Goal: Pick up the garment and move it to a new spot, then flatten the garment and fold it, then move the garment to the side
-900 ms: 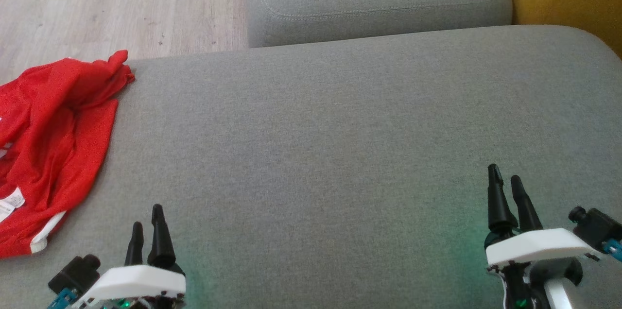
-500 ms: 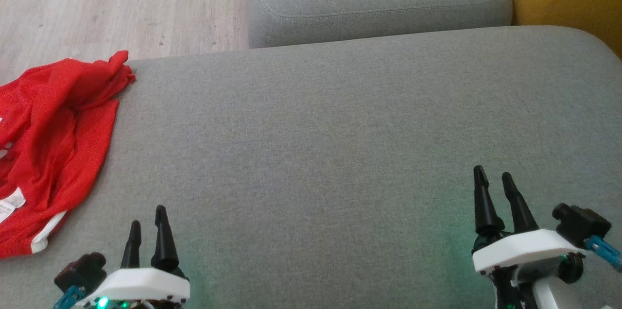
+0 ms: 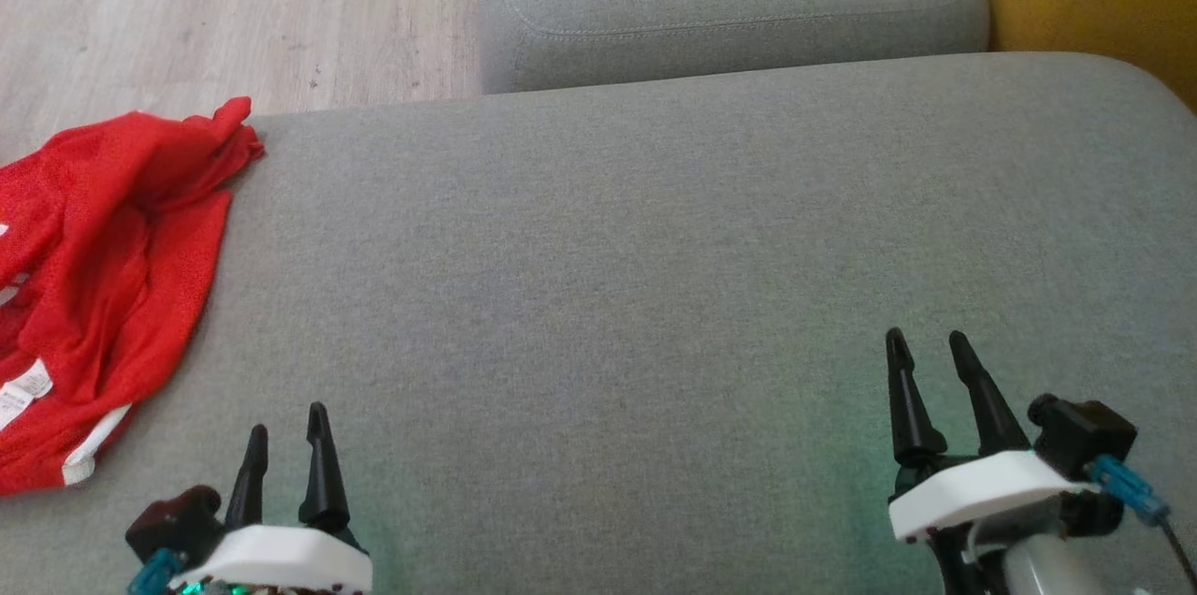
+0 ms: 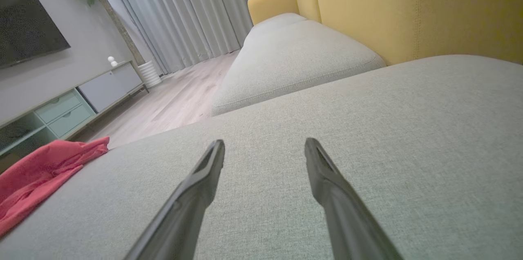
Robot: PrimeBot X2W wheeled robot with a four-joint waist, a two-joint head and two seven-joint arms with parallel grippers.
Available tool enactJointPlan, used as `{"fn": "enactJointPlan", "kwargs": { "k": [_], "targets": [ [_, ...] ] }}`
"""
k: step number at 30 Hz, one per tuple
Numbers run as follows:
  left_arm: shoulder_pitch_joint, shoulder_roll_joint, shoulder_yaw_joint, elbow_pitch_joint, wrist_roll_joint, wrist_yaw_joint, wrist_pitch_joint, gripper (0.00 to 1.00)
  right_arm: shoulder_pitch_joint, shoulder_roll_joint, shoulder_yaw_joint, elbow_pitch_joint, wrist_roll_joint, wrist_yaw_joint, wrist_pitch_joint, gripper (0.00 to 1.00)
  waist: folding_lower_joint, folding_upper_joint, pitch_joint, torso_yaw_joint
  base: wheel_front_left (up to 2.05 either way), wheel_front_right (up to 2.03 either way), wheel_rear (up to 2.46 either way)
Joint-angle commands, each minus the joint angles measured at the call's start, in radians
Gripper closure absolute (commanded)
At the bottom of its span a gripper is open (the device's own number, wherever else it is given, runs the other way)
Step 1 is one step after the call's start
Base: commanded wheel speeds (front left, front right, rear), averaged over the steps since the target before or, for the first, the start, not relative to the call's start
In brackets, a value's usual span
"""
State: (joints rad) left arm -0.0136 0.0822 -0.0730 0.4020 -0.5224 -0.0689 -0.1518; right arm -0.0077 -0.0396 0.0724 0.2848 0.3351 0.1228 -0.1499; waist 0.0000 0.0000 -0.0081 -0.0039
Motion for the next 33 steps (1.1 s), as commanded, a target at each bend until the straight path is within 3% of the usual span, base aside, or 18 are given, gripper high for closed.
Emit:
{"fn": "enactJointPlan", "kwargs": {
  "k": [1, 33],
  "targets": [
    [-0.036, 0.019, 0.015, -0.025, 0.025, 0.007, -0.013, 0.00, -0.026, -0.008, 0.024, -0.029, -0.027, 0.006, -0.015, 0.00, 0.0000, 0.0000, 0.000, 0.000, 0.00, 0.00, 0.00],
    [-0.031, 0.025, 0.045, 0.043, 0.370, 0.022, -0.108, 0.00, -0.008, -0.011, 0.020, 0.021, -0.285, 0.008, -0.110, 0.00, 0.0000, 0.0000, -0.006, 0.000, 0.00, 0.00, 0.00]
  ]
}}
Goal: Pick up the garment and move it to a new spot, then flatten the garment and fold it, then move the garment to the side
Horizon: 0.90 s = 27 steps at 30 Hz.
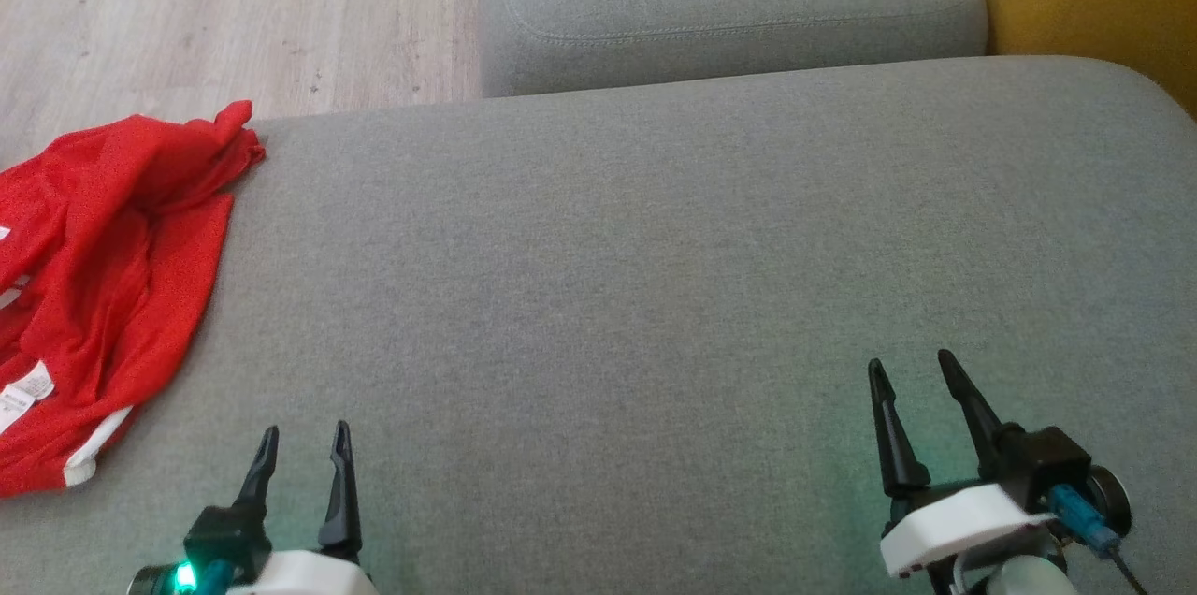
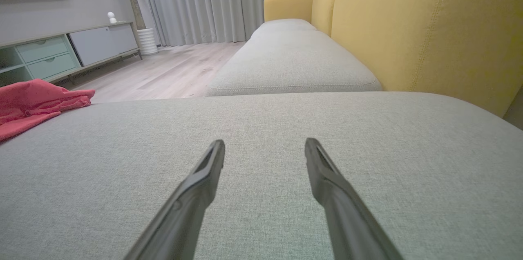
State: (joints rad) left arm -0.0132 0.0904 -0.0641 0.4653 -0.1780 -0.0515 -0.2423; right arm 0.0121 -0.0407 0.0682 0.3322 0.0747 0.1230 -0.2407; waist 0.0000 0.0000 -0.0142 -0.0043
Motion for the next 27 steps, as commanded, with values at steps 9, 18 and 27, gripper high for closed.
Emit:
{"fn": "enactJointPlan", "kwargs": {
  "k": [9, 18, 27],
  "targets": [
    [-0.029, 0.010, 0.048, -0.004, 0.019, 0.003, -0.019, 0.00, -0.031, -0.009, 0.015, -0.009, 0.004, 0.008, -0.021, 0.00, 0.0000, 0.0000, -0.002, 0.002, 0.00, 0.00, 0.00],
    [-0.025, 0.006, 0.060, -0.006, 0.009, 0.003, -0.019, 0.00, -0.030, -0.009, 0.011, -0.002, 0.024, 0.008, -0.021, 0.00, 0.0000, 0.0000, -0.002, 0.002, 0.00, 0.00, 0.00],
    [-0.028, 0.001, 0.056, -0.001, 0.007, -0.003, -0.020, 0.00, -0.029, -0.009, 0.015, -0.003, 0.017, 0.008, -0.021, 0.00, 0.0000, 0.0000, 0.000, 0.009, 0.00, 0.00, 0.00]
  ]
}}
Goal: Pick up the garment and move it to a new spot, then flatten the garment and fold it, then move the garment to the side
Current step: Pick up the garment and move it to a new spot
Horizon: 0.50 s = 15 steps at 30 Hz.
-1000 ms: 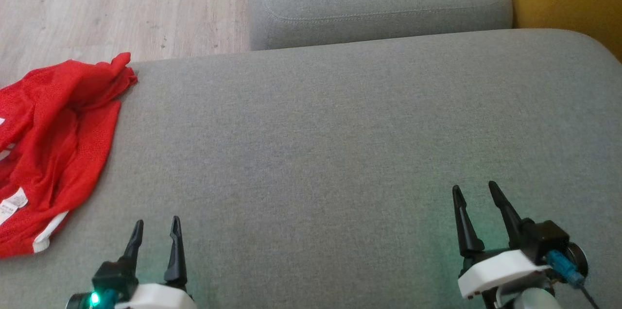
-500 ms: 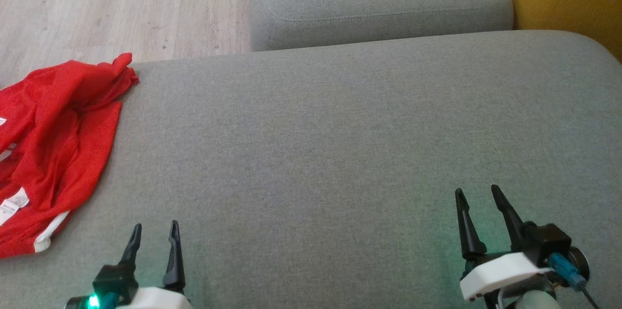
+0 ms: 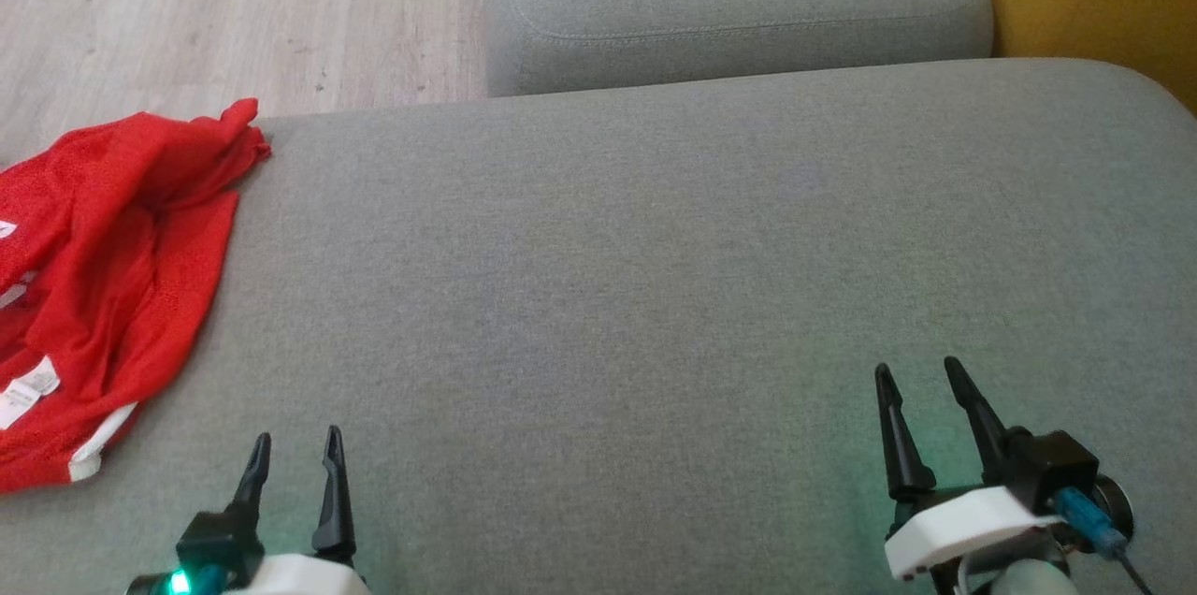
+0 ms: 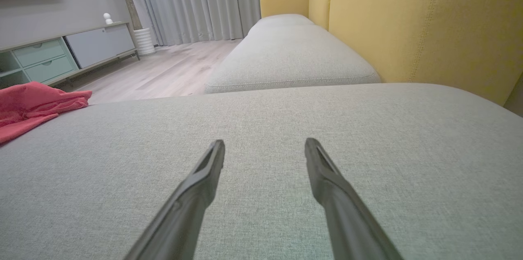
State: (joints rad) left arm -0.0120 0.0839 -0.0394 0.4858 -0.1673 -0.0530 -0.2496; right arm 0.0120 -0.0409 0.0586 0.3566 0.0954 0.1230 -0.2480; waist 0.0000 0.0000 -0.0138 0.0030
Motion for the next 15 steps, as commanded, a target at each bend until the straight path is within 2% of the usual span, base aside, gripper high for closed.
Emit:
{"fn": "enactJointPlan", "kwargs": {
  "k": [1, 7, 15],
  "targets": [
    [-0.031, 0.007, 0.030, -0.020, -0.003, -0.002, -0.012, 0.00, -0.029, -0.009, 0.025, -0.029, -0.005, 0.008, -0.014, 0.00, 0.0000, 0.0000, 0.000, 0.006, 0.00, 0.00, 0.00],
    [-0.043, 0.002, 0.018, -0.011, -0.002, -0.007, -0.012, 0.00, -0.028, -0.009, 0.043, -0.038, -0.003, 0.008, -0.014, 0.00, 0.0000, 0.0000, -0.010, 0.080, 0.00, 0.00, 0.00],
    [-0.031, 0.015, 0.024, 0.008, -0.013, -0.012, -0.012, 0.00, -0.015, -0.009, 0.071, -0.034, 0.013, 0.008, -0.014, 0.00, 0.0000, 0.0000, -0.028, 0.273, 0.00, 0.00, 0.00]
  ]
}}
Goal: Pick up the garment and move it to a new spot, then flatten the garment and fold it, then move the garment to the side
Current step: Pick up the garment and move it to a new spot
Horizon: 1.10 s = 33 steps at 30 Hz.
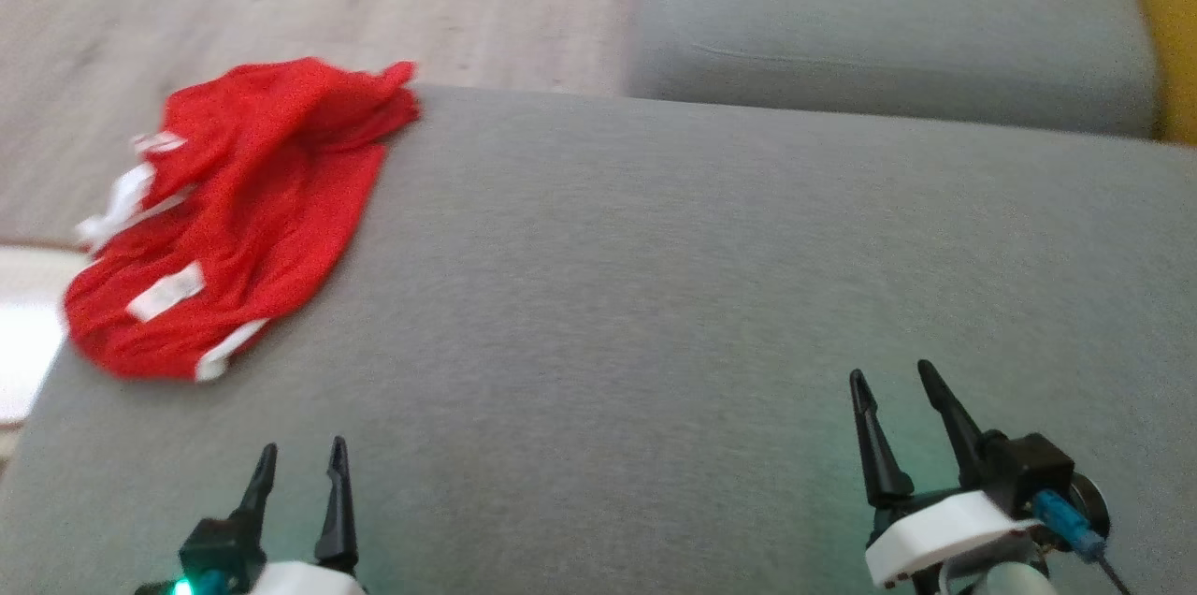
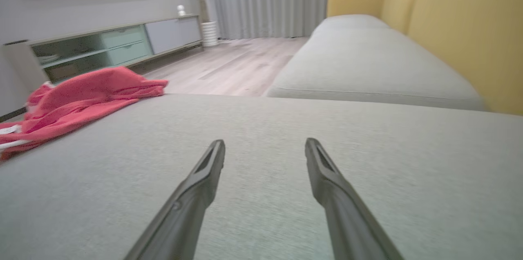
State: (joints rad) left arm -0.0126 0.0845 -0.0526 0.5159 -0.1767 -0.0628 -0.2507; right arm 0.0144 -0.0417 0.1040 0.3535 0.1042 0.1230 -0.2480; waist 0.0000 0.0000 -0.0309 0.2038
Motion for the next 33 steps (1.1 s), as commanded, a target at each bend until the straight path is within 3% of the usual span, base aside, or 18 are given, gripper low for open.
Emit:
{"fn": "enactJointPlan", "kwargs": {
  "k": [1, 7, 15, 24, 33],
  "targets": [
    [-0.026, 0.019, 0.042, -0.020, -0.008, -0.002, -0.011, 0.00, -0.018, -0.009, 0.032, -0.029, 0.006, 0.008, -0.014, 0.00, 0.0000, 0.0000, -0.012, 0.093, 0.00, 0.00, 0.00],
    [0.001, 0.033, 0.055, -0.026, -0.027, -0.007, -0.011, 0.00, -0.030, -0.009, 0.055, -0.024, 0.008, 0.008, -0.014, 0.00, 0.0000, 0.0000, -0.013, 0.188, 0.00, 0.00, 0.00],
    [-0.072, 0.055, 0.048, -0.079, -0.064, -0.033, 0.018, 0.00, -0.067, -0.009, 0.080, -0.043, -0.022, 0.008, -0.014, 0.00, 0.0000, 0.0000, 0.067, 0.163, 0.00, 0.00, 0.00],
    [-0.478, 0.173, 0.044, -0.133, -0.181, -0.064, 0.173, 0.00, -0.192, -0.064, 0.077, -0.124, -0.109, 0.008, -0.014, 0.00, 0.0000, 0.0000, 0.357, 0.095, 0.00, 0.00, 0.00],
    [-0.866, 0.298, -0.085, 0.131, -0.290, -0.068, 0.275, 0.00, -0.206, -0.149, 0.067, -0.263, -0.156, 0.008, 0.008, 0.00, 0.0000, 0.0000, 0.559, 0.043, 0.00, 0.00, 0.00]
  ]
}}
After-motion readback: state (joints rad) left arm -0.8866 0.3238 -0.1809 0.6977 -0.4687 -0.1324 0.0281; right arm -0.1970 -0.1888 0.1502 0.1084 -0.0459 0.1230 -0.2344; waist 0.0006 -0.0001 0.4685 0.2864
